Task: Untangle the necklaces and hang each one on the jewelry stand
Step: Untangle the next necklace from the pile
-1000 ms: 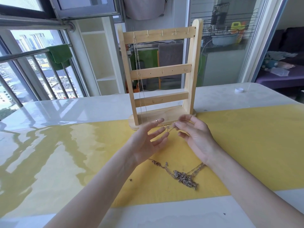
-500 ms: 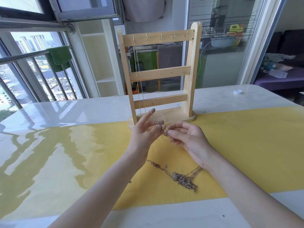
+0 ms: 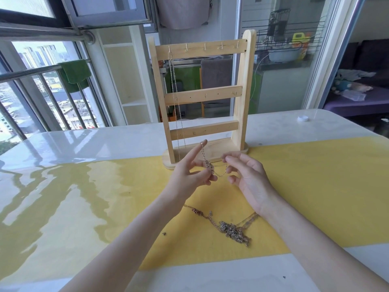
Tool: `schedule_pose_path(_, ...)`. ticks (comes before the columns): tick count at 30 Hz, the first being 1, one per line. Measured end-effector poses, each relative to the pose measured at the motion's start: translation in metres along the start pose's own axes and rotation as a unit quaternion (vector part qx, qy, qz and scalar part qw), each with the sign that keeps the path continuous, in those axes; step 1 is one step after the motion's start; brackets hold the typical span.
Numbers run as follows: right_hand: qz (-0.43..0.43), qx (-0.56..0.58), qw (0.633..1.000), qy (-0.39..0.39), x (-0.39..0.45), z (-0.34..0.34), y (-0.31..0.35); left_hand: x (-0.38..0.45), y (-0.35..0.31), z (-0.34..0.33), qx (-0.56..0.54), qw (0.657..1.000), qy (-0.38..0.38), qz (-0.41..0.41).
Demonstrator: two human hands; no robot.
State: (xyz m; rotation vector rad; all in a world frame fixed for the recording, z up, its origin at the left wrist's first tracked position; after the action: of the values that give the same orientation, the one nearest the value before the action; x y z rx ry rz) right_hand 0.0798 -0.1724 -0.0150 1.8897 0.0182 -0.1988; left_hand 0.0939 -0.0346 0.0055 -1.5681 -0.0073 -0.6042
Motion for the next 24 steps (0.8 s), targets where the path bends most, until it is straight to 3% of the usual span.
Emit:
schedule_pose_path(7, 0.003, -0.083, 0.995, 0.059, -0.002, -0.012, -0.003, 0.0, -0.003, -0.006, 0.021, 0.998, 0.06, -0.01)
schedule_pose_path(11, -0.007, -0.099, 0.994, 0.041, -0.002, -0.011, -0.003, 0.0, -0.003, -0.006, 0.069, 0.993, 0.091, -0.02)
schedule_pose_path(21, -0.116, -0.019, 0.991, 0.071, -0.002, -0.014, -0.01, 0.002, 0.002, 0.0, 0.141, 0.986, 0.08, -0.03)
schedule_pose_path(24, -0.136, 0.032, 0.987, 0.08, -0.002, -0.013, -0.01, 0.004, 0.001, 0.006, 0.062, 0.997, 0.054, 0.005)
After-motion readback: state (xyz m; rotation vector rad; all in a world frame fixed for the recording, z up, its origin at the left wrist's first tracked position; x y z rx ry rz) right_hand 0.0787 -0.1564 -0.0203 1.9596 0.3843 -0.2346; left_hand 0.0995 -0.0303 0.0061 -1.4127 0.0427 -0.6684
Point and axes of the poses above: each hand's wrist, its own x-axis towards the middle knuckle, its own z-axis out of the back of the hand, y = z × x, the point moved 6 cm from there along x, towards the middle knuckle, and after that the axes turned 13 degrees about -z, right-handed, at the moved point
